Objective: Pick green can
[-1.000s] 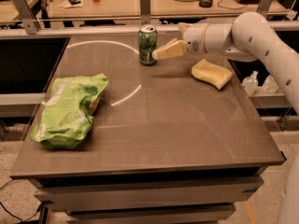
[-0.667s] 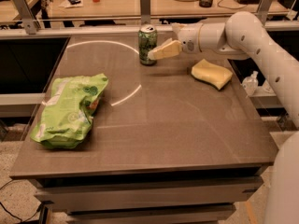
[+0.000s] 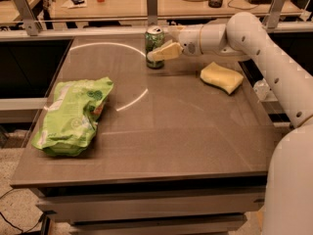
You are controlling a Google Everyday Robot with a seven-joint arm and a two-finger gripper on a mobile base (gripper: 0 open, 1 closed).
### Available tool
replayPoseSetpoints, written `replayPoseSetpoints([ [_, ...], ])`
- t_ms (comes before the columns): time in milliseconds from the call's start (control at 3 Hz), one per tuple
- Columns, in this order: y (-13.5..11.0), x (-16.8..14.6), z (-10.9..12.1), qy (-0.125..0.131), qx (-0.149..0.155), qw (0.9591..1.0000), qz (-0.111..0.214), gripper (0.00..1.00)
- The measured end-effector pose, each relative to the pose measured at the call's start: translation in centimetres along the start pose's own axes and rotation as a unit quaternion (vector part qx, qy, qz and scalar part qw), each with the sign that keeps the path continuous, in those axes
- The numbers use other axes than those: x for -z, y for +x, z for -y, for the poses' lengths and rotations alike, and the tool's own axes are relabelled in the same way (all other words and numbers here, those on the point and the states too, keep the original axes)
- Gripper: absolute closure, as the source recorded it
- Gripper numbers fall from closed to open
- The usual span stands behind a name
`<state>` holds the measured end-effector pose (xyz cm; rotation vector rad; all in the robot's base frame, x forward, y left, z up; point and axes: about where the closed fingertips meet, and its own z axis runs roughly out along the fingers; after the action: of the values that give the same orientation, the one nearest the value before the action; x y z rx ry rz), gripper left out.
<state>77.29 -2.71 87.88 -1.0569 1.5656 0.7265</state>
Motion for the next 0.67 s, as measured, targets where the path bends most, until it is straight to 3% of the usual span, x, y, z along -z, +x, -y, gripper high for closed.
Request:
replayPoseSetpoints([
  [667,-1.32,-1.28,-0.61,-0.014,0.012,0.9998,0.002,0.63],
])
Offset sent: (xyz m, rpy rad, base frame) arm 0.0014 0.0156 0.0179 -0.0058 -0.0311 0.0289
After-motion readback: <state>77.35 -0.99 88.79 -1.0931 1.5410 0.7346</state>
